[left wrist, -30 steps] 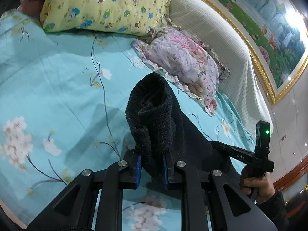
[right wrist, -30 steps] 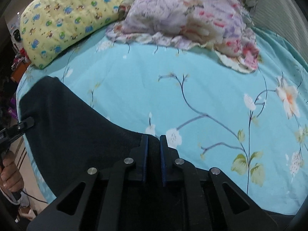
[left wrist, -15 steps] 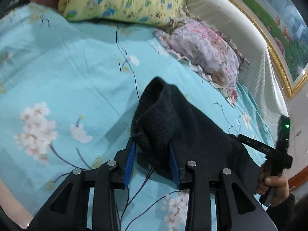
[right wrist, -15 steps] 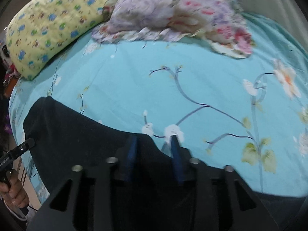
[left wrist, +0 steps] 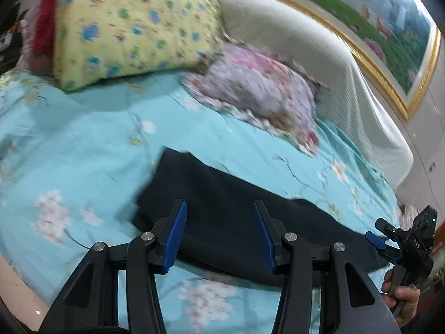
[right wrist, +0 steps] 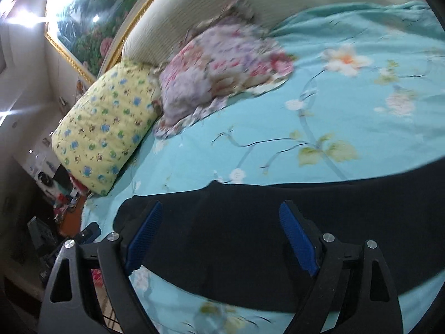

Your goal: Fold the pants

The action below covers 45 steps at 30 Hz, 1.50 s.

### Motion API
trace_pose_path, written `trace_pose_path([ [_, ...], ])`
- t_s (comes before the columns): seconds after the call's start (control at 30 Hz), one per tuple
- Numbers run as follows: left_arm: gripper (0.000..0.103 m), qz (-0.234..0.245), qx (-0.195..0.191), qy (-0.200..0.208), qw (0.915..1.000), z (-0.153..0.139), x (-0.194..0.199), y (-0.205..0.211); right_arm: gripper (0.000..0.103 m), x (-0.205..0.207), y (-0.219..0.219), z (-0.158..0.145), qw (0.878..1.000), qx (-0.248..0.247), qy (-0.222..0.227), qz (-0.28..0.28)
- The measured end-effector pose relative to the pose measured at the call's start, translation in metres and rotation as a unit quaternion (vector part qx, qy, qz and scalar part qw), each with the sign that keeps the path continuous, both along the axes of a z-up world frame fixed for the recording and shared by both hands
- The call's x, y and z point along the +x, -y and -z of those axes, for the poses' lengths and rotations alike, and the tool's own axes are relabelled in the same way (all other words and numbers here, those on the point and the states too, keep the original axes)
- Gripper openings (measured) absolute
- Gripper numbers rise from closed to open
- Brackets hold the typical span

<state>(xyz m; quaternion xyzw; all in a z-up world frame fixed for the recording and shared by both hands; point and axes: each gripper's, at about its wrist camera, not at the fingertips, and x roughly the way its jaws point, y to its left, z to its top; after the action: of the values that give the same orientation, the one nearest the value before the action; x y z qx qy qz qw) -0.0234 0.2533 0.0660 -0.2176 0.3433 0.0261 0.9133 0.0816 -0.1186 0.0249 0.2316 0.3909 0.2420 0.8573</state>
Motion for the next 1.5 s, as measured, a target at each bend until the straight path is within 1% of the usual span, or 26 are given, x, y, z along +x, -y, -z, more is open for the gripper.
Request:
trace_pose_path([
  [0.1,0.049,0.031,-0.009,-0.018,0.9993,0.007,0.01,0.025,0.086,-0.015,0.017,0.003,1.0,-0.011,-0.012,0.019],
  [0.2,0.049,0.056,-0.006,-0.029,0.998,0.011,0.014,0.048,0.086,-0.03,0.035,0.006,0.999,-0.021,-0.015,0.045],
  [0.23,0.049,0.07,-0.005,-0.034,0.9969,0.013,0.016,0.058,0.086,-0.034,0.043,0.007,0.998,-0.017,-0.016,0.056],
  [0.3,0.05,0.091,-0.001,-0.041,0.995,0.014,0.019,0.075,0.086,-0.043,0.062,0.012,0.997,0.009,-0.019,0.08],
  [0.4,0.051,0.117,0.007,-0.047,0.9919,0.016,0.024,0.098,0.087,-0.053,0.087,0.019,0.993,0.021,-0.03,0.113],
  [0.5,0.058,0.154,0.026,-0.051,0.9864,0.015,0.029,0.126,0.091,-0.063,0.106,0.02,0.99,0.012,-0.027,0.139],
  [0.57,0.058,0.183,0.036,-0.053,0.9811,0.016,0.033,0.145,0.092,-0.07,0.117,0.021,0.987,0.005,-0.028,0.155],
  [0.7,0.062,0.222,0.04,-0.062,0.9721,0.018,0.041,0.176,0.092,-0.081,0.146,0.027,0.982,0.018,-0.042,0.182],
  [0.83,0.062,0.244,0.038,-0.074,0.9661,0.021,0.051,0.198,0.092,-0.091,0.166,0.031,0.978,0.023,-0.042,0.202],
  [0.97,0.063,0.26,0.045,-0.08,0.9612,0.02,0.061,0.216,0.092,-0.096,0.177,0.034,0.975,0.029,-0.044,0.215],
  [1.17,0.065,0.287,0.059,-0.084,0.9525,0.02,0.075,0.243,0.092,-0.101,0.19,0.03,0.971,0.014,-0.029,0.238],
  [1.3,0.066,0.311,0.066,-0.089,0.9441,0.02,0.088,0.266,0.092,-0.101,0.199,0.029,0.967,0.005,-0.03,0.253],
  [1.4,0.067,0.328,0.078,-0.089,0.9372,0.021,0.099,0.285,0.092,-0.1,0.211,0.033,0.961,0.004,-0.037,0.275],
  [1.5,0.068,0.341,0.081,-0.089,0.9325,0.019,0.109,0.302,0.084,-0.093,0.223,0.039,0.956,0.01,-0.048,0.29],
])
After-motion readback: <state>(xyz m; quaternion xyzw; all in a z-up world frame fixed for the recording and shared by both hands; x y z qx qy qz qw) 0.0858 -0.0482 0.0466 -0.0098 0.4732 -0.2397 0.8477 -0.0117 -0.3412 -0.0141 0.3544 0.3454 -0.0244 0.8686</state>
